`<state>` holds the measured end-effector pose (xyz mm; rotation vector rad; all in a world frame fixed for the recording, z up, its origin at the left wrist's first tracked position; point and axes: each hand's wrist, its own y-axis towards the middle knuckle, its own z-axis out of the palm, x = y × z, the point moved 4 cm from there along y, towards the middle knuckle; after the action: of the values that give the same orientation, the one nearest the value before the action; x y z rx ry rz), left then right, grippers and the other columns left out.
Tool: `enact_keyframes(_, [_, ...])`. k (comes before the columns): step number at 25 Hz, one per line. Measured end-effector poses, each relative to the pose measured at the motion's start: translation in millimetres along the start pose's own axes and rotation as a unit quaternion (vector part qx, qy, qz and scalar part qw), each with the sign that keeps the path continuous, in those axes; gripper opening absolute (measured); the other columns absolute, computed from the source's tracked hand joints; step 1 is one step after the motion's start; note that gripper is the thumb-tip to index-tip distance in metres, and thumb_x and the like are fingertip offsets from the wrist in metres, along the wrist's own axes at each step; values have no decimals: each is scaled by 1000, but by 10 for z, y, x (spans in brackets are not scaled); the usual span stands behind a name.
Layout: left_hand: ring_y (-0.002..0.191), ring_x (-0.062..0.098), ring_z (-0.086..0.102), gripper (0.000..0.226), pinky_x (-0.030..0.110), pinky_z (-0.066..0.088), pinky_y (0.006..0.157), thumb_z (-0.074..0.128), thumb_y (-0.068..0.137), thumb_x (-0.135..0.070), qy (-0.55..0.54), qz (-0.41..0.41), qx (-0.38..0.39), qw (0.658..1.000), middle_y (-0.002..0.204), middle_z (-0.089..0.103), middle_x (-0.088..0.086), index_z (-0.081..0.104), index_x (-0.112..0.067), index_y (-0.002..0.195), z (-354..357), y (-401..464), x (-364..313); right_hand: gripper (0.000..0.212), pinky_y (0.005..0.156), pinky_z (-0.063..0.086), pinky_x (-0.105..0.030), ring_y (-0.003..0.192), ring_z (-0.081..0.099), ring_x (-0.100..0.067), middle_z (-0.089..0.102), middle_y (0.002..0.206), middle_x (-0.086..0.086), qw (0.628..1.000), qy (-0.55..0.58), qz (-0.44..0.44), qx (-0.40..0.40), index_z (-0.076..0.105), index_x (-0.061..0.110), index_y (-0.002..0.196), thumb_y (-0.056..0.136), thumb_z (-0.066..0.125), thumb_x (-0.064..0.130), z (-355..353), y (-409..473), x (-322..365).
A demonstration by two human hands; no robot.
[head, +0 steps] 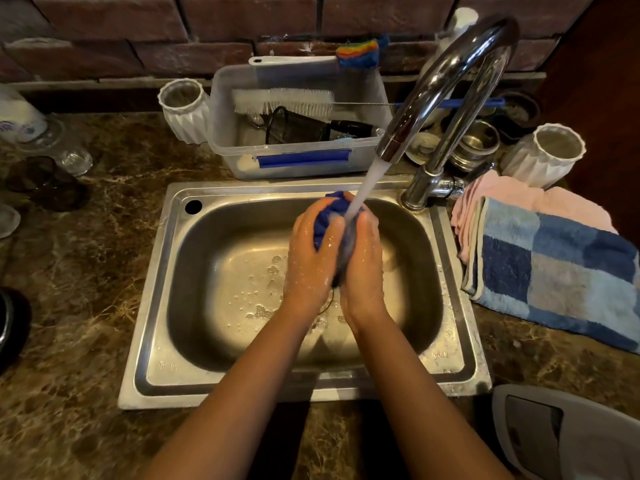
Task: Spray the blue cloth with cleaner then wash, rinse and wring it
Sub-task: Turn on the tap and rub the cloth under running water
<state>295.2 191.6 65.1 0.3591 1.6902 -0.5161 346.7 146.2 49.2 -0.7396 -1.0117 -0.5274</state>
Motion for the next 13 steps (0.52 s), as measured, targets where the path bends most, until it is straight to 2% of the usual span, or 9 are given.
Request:
enact_keyframes(2, [105, 11, 56, 42, 18, 48, 90, 54, 73, -51, 31, 37, -55, 997, 117, 55, 6, 53, -28, 108, 45, -75, -38, 24, 79, 51, -26, 96, 59, -17, 58, 108, -13, 999, -45, -10, 1, 57, 23, 100, 87, 45, 40, 37, 49, 49])
enact_keyframes(4, [107, 20, 58, 52, 28, 51, 89, 59, 77, -42, 0, 29, -70, 997, 112, 58, 22, 54, -2, 109, 71, -111, -102, 15, 67, 48, -14, 80, 59, -8, 58, 88, -2, 993, -114, -15, 0, 57, 19, 95, 95, 44, 26, 35, 56, 86])
enact_keyframes(5, [107, 21, 59, 46, 20, 51, 81, 58, 84, -30, -20, -3, -71, 997, 106, 59, 31, 53, 10, 106, 76, -113, -140, 14, 60, 47, -9, 70, 59, -6, 57, 80, 3, 990, -142, -16, -4, 58, 16, 91, 95, 45, 21, 33, 51, 107])
enact_keyframes(6, [100, 10, 62, 35, 12, 47, 69, 52, 91, -19, -11, -33, -74, 997, 94, 59, 35, 53, 16, 96, 60, -71, -127, 15, 54, 46, -8, 62, 58, -5, 56, 74, 3, 980, -197, -37, -19, 57, 14, 85, 95, 47, 16, 24, 42, 132])
enact_keyframes(7, [80, -2, 63, 28, 9, 42, 58, 50, 92, -15, 6, -48, -82, 995, 76, 61, 28, 55, 10, 83, 33, 2, -106, 14, 53, 47, -10, 60, 59, -7, 58, 73, -1, 948, -301, -96, -36, 57, 11, 82, 94, 48, 13, 27, 44, 181])
enact_keyframes(8, [61, -4, 59, 28, 8, 37, 51, 50, 92, -20, 21, -51, -90, 994, 63, 58, 11, 56, -1, 72, -4, 87, -97, 13, 55, 49, -13, 62, 60, -9, 61, 75, -4, 903, -398, -153, -40, 57, 7, 86, 94, 48, 14, 56, 21, 238])
enact_keyframes(9, [53, 1, 53, 28, 10, 37, 49, 51, 91, -26, 14, -78, -96, 992, 58, 54, -1, 55, -14, 65, -38, 174, -48, 16, 58, 48, -11, 64, 60, -9, 61, 75, -3, 874, -451, -176, -33, 57, 7, 91, 95, 46, 18, 64, 16, 213])
enact_keyframes(10, [53, 5, 50, 28, 16, 39, 51, 50, 90, -29, -3, -115, -121, 986, 59, 52, -4, 53, -20, 63, -94, 261, 12, 18, 56, 46, -8, 64, 57, -7, 58, 74, 3, 875, -453, -169, -21, 56, 10, 93, 96, 43, 22, 76, 5, 199])
enact_keyframes(13, [67, 14, 51, 24, 27, 40, 60, 49, 89, -30, -49, -208, -169, 962, 67, 52, 0, 52, -18, 70, -240, 380, 88, 9, 65, 51, -17, 74, 59, -10, 58, 84, 5, 953, -281, -114, 1, 50, 24, 95, 94, 45, 17, 56, -159, 18])
